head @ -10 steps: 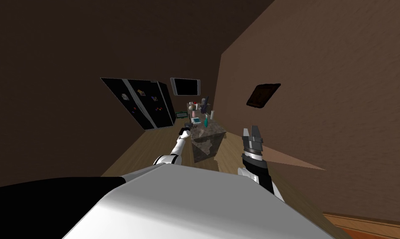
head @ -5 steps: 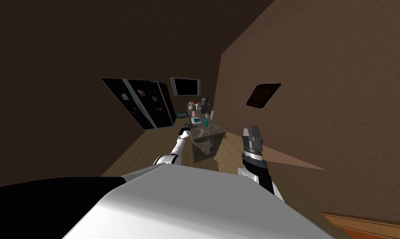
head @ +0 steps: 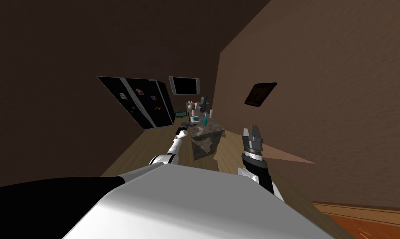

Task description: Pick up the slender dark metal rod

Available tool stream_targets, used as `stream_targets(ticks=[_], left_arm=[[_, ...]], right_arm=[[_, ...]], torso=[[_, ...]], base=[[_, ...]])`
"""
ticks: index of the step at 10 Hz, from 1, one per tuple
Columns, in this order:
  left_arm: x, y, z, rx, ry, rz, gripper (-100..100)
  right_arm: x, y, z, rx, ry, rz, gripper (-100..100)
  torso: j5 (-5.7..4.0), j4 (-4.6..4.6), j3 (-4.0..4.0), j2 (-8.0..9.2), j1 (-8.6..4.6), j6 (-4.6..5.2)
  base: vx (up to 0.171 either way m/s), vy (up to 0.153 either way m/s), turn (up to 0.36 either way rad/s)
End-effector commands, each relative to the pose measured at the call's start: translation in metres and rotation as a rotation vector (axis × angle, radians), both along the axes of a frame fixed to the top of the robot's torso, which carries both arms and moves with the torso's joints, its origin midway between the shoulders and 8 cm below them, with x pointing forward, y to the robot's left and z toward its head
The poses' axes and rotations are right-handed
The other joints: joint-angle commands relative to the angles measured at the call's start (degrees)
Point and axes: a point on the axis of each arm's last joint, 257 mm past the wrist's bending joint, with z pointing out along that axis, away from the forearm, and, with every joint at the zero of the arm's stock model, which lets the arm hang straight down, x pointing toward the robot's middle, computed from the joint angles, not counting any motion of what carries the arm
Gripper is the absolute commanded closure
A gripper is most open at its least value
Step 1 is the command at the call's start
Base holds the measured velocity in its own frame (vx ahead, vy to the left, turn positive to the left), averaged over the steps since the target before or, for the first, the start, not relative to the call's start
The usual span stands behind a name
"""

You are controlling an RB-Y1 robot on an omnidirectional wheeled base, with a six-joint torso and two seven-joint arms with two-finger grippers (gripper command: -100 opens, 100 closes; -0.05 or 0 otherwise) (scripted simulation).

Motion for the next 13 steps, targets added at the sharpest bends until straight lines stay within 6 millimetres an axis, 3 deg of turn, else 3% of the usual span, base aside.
stream_targets(ticks=[1, 3, 7, 8, 11, 13], left_arm=[[-0.001, 0.020, 0.001, 0.016, 0.001, 0.019, -100], [-0.007, 0.053, -0.004, 0.023, 0.010, 0.053, -100], [-0.017, 0.070, -0.022, -0.024, 0.034, 0.075, -100], [-0.014, 0.054, -0.017, -0.022, 0.019, 0.054, -100], [-0.012, 0.039, -0.014, -0.031, 0.004, 0.045, -100], [-0.011, 0.013, -0.013, -0.060, -0.007, 0.028, -100]], right_arm=[[0.000, 0.000, 0.000, 0.000, 0.000, 0.000, 0], [0.000, 0.000, 0.000, 0.000, 0.000, 0.000, 0], [0.000, 0.000, 0.000, 0.000, 0.000, 0.000, 0], [0.000, 0.000, 0.000, 0.000, 0.000, 0.000, 0], [0.000, 0.000, 0.000, 0.000, 0.001, 0.000, 0], [0.000, 0.000, 0.000, 0.000, 0.001, 0.000, 0]], torso=[[0.00, 0.00, 0.00, 0.00, 0.00, 0.00], [0.00, 0.01, 0.05, 0.10, 0.02, 0.00], [0.02, 0.07, 0.18, 0.32, 0.09, 0.01], [0.01, 0.06, 0.16, 0.27, 0.00, 0.02], [0.02, -0.23, -0.64, -1.15, 0.15, -0.01], [0.06, -0.27, -0.70, -1.21, 0.25, -0.01]], base=[[-0.114, -0.023, -0.047], [-0.180, -0.007, -0.110], [-0.189, -0.004, -0.107], [0.042, -0.015, -0.022], [0.191, 0.024, 0.052], [0.185, 0.037, 0.072]])
